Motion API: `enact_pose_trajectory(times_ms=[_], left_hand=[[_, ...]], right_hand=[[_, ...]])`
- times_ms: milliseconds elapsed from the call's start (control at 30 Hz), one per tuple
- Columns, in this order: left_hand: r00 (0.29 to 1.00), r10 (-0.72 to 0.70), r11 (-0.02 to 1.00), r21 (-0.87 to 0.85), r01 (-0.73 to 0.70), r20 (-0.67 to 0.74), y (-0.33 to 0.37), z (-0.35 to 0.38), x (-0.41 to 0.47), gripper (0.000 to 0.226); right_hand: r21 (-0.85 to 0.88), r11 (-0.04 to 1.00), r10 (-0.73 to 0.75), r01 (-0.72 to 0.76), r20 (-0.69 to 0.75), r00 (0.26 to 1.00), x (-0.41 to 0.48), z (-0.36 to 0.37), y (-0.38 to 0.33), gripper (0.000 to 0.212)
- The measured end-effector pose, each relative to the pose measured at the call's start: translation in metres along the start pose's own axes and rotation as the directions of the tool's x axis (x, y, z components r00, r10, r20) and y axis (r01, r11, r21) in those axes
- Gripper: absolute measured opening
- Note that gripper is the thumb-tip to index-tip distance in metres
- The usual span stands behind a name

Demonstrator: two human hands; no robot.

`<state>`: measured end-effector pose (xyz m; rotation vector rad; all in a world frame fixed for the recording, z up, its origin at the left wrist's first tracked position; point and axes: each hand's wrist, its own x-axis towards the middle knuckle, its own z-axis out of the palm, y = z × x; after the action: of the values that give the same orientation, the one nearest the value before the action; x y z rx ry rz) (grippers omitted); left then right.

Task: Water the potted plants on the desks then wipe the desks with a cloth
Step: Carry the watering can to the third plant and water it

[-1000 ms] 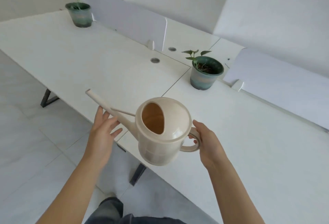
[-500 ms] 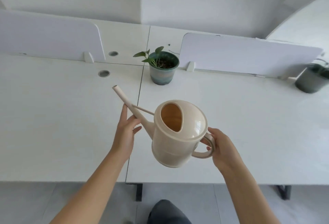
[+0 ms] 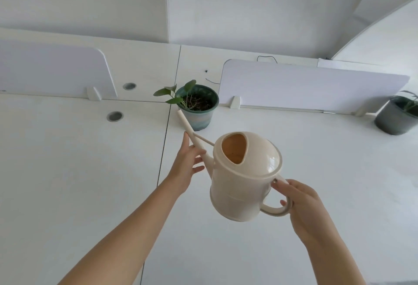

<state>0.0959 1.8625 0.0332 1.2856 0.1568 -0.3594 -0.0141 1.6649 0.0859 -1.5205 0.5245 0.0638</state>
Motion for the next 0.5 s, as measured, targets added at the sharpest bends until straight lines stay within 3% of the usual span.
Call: enact_pose_trajectory(times_ms=[200, 367, 500], left_hand=[[0.997, -0.077, 0.997, -0.019, 0.077, 0.012, 0.004, 0.01, 0.051, 0.073], [0.992, -0.116, 0.991, -0.054, 0.119, 0.049, 0.013, 0.022, 0.077, 0.037], [0.985, -0.164, 0.983, -0.074, 0.168, 0.062, 0.01, 0.029, 0.098, 0.031]], right_hand=[[-0.041, 0.998, -0.05, 0.051, 0.023, 0.999, 0.027, 0.01, -0.018, 0.02], [-0.099, 0.995, -0.04, 0.033, -0.071, 0.997, 0.05, 0.013, -0.028, 0.017], [-0.126, 0.992, -0.042, 0.026, -0.121, 0.992, 0.066, 0.011, -0.036, 0.017]])
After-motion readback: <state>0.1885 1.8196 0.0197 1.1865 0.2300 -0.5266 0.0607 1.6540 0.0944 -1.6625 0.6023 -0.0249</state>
